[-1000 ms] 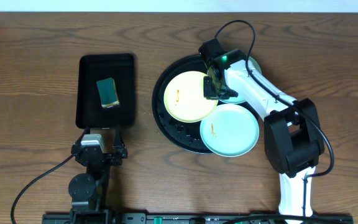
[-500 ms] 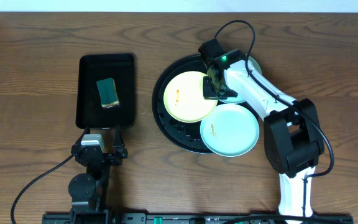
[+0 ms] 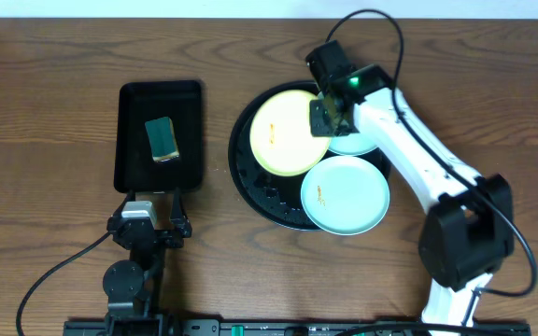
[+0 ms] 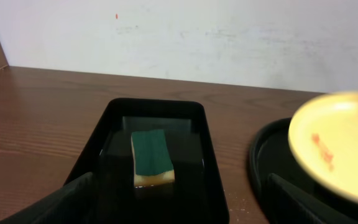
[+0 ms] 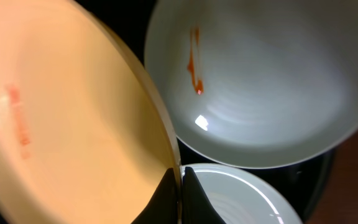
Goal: Clean dirty plates on tray and stack at the side
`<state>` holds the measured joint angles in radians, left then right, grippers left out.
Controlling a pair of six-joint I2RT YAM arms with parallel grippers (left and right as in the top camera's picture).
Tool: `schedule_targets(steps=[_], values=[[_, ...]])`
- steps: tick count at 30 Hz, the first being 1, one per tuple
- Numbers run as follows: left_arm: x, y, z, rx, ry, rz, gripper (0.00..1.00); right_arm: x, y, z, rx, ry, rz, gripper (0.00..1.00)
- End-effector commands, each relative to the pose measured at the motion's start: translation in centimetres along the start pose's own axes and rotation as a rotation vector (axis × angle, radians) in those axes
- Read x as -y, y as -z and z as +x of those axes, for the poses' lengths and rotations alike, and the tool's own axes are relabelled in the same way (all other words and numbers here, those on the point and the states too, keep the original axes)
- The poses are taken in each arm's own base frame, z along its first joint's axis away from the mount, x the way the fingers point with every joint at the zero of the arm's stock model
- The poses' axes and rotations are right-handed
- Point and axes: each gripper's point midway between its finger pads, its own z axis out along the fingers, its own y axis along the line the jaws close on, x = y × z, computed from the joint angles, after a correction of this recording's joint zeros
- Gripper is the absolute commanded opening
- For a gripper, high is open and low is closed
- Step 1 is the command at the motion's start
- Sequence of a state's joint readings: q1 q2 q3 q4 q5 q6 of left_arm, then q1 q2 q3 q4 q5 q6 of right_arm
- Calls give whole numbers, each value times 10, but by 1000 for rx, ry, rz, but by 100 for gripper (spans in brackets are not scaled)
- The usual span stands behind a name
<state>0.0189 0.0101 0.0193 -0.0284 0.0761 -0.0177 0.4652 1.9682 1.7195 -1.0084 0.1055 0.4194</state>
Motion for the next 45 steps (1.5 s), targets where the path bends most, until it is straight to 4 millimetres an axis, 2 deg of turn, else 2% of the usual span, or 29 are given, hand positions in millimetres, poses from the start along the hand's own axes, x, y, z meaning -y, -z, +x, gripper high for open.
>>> schedule_targets(steps=[1, 11, 13, 14, 18, 21, 26, 29, 32, 36, 38, 39, 42, 45], values=[[2, -1, 15, -45, -12, 15, 84, 0, 14, -10, 48, 35, 6, 1], [2, -1, 15, -44, -12, 16, 84, -6, 14, -6, 40, 80, -4, 1], [-7, -1, 10, -26, -36, -33, 84, -6, 14, -6, 39, 79, -6, 1], [-7, -1, 5, -3, -35, -36, 84, -6, 14, -6, 39, 80, -6, 1], [14, 8, -33, 68, -22, 72, 84, -7, 14, -7, 42, 79, -8, 1], [16, 18, -58, 26, 7, 66, 84, -8, 15, -8, 49, 79, -11, 1], [20, 24, -103, -118, 10, 52, 84, -9, 15, -9, 52, 80, -12, 1], [22, 18, -135, -245, -62, 51, 84, -8, 15, -9, 53, 80, -10, 1], [23, 8, -151, -437, -148, 62, 84, -8, 15, -11, 62, 79, -9, 1], [22, -8, -146, -749, -177, 82, 84, -11, 15, -16, 82, 77, -20, 1], [21, -35, -137, -871, -164, 85, 84, -11, 15, -14, 76, 78, -19, 1], [24, -46, -128, -913, -107, 87, 84, -9, 15, -11, 64, 81, -12, 1], [41, -57, -98, -1047, 122, 101, 84, -8, 14, -7, 47, 100, -6, 1], [39, -75, -81, -1085, 119, 97, 84, -6, 14, -4, 33, 103, 0, 1]])
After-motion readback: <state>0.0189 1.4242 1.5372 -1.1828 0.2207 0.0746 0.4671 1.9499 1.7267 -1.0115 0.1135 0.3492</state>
